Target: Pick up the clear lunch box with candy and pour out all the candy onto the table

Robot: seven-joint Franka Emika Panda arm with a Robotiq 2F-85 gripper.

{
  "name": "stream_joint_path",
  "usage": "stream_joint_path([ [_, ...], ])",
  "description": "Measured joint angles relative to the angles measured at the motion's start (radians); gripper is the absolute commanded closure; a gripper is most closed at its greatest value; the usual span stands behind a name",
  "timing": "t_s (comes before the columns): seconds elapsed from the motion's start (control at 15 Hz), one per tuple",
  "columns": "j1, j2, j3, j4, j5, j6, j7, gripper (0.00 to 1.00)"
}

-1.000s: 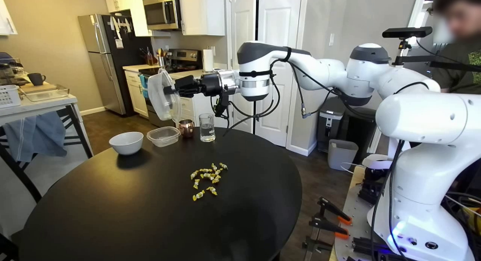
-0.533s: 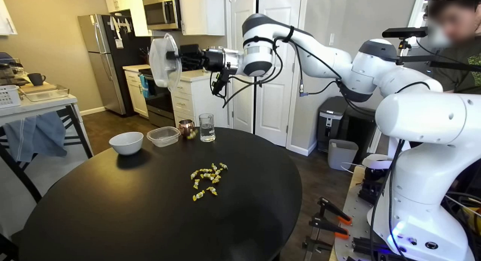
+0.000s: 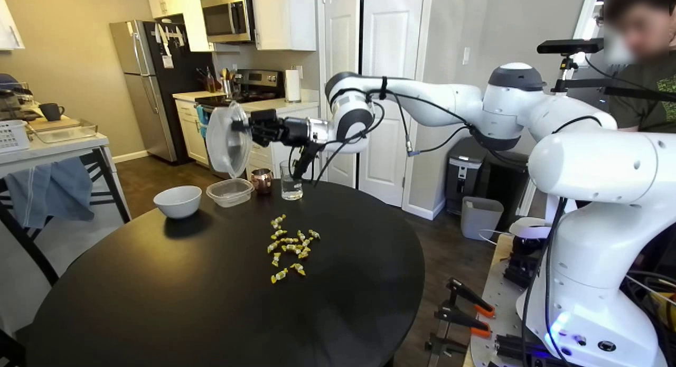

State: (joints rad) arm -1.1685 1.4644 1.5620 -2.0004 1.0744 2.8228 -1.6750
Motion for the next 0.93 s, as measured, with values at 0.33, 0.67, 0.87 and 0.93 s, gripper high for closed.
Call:
stream_joint_path([
  [0.33, 0.082, 0.003, -0.141, 0.025, 0.044, -0.028, -0.001, 0.99],
  [0.67, 0.116, -0.044, -0.143, 0.028, 0.036, 0.028, 0.008, 0.99],
  [0.87, 0.151, -0.126, -0.145, 0.025, 0.034, 0.124, 0.032, 0.99],
  [0.93, 0.164, -0.155, -0.148, 0.023, 0.034, 0.156, 0.045, 0.99],
])
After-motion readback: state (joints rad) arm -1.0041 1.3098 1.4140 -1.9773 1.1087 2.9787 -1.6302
